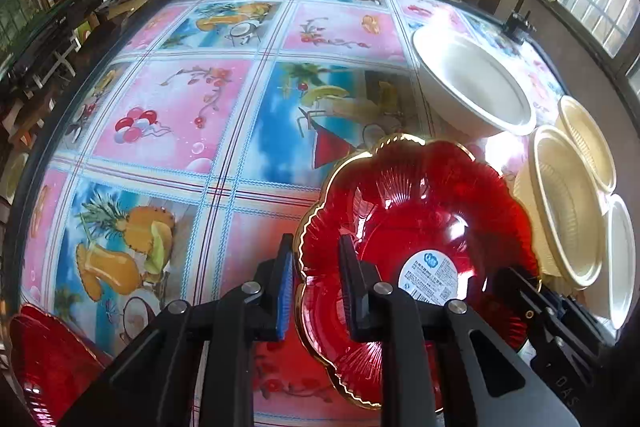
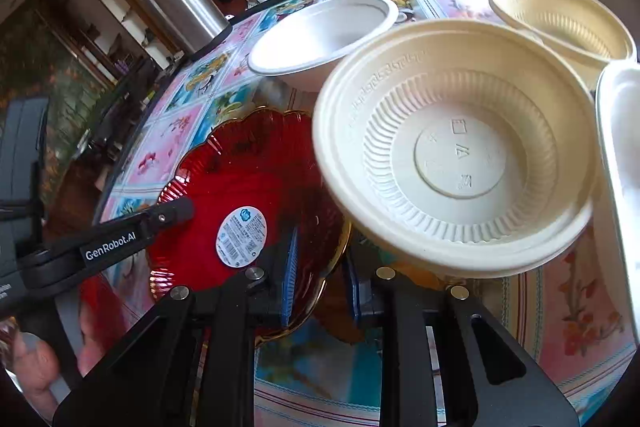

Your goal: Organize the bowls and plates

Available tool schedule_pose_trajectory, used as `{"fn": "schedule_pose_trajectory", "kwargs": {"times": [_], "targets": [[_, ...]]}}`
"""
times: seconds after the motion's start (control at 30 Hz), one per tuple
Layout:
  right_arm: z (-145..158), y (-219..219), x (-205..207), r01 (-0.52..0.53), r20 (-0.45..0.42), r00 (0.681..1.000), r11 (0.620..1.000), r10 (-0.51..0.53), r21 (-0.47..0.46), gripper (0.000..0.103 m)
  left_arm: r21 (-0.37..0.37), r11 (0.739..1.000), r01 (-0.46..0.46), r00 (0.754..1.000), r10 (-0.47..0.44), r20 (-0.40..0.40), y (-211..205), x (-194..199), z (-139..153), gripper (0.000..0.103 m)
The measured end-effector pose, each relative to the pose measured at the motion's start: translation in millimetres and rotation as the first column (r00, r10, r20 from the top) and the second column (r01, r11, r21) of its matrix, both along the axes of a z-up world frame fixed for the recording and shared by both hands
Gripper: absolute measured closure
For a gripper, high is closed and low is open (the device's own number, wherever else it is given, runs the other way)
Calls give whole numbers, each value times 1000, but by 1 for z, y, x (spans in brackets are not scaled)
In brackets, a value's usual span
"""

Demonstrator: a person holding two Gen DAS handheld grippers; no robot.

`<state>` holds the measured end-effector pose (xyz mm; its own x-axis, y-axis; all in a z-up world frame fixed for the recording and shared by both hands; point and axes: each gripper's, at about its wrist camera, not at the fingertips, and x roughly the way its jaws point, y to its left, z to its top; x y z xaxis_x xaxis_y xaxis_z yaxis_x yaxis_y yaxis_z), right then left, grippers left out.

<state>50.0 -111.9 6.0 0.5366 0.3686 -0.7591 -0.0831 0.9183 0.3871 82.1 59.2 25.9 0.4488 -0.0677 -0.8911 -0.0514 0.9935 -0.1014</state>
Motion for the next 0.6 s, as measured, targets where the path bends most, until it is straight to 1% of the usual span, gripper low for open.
{"fn": "schedule_pose_trajectory", "kwargs": {"times": [0.07,0.23,0.3,0.6], "targets": [[1,0,-2,-1,6,1000,1000,1,-5,83,-22,1000,-4,1000,5,4,4,-1,2,87],[8,10,-9,-8,42,999,996,13,-94,83,-3,1000,1,1000,-1,21,3,-9,8,87],[11,10,-11,-6,51,999,996,11,-89,83,-16,1000,-1,1000,1,27,7,-12,11,87],[32,18,-27,-4,100,995,993,16,-119,83,-27,1000,1,998,0,68,16,-35,28,87]]}}
